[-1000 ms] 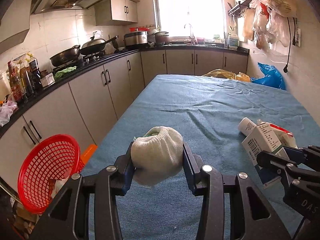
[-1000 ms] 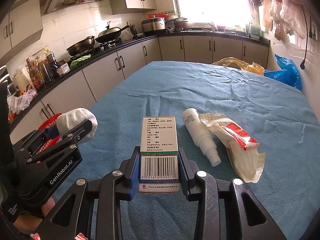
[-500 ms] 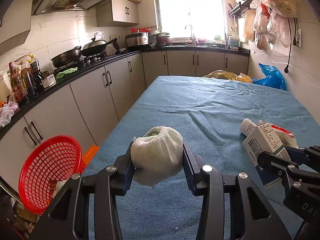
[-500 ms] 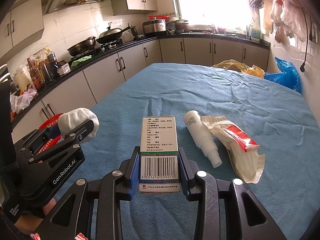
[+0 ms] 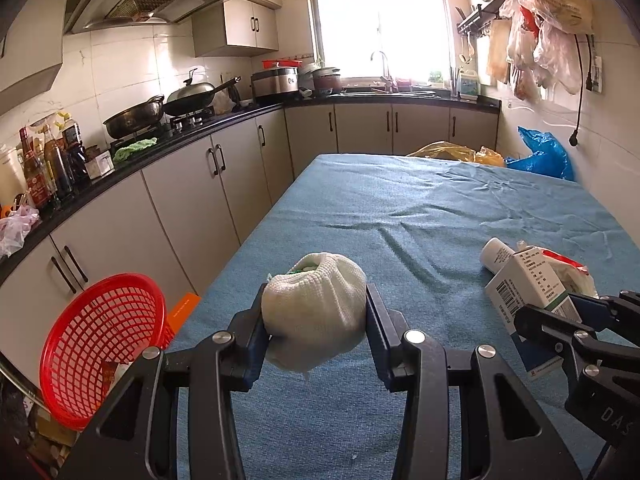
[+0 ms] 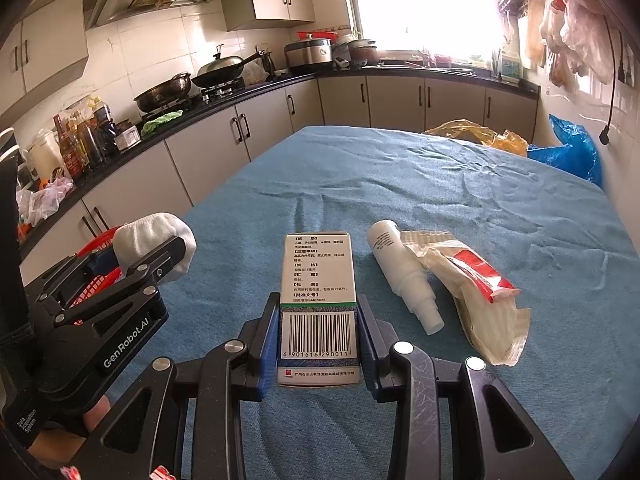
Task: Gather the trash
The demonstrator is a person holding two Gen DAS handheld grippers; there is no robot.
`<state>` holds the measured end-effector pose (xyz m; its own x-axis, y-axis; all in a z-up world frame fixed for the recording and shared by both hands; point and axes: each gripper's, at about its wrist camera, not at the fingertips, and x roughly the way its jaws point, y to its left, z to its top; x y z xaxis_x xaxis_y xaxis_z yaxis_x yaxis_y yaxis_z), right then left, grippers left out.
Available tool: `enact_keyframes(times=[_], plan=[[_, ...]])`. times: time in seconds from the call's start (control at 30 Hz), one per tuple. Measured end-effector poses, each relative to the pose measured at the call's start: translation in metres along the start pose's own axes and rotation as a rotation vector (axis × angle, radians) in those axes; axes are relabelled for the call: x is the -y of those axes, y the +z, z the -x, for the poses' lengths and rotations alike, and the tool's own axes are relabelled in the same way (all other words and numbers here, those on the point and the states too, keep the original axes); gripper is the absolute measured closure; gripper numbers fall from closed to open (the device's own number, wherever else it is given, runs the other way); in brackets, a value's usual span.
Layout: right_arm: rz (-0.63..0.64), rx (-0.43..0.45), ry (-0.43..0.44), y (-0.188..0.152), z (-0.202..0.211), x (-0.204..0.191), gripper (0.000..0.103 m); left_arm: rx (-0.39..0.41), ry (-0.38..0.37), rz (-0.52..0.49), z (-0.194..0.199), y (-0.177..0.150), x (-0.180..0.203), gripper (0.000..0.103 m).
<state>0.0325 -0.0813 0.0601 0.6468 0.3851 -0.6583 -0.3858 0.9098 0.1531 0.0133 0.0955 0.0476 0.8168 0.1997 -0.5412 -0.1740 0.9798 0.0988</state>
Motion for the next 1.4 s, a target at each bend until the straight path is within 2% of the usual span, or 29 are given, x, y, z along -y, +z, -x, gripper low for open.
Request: enact_keyframes(times=[1.4], plan=[[-0.015,0.010,-0.007,0.0014,0.0017,0.0028,0.065,-0.005,0.005,0.004,-0.0010,-0.0005,0.0027,0.060]])
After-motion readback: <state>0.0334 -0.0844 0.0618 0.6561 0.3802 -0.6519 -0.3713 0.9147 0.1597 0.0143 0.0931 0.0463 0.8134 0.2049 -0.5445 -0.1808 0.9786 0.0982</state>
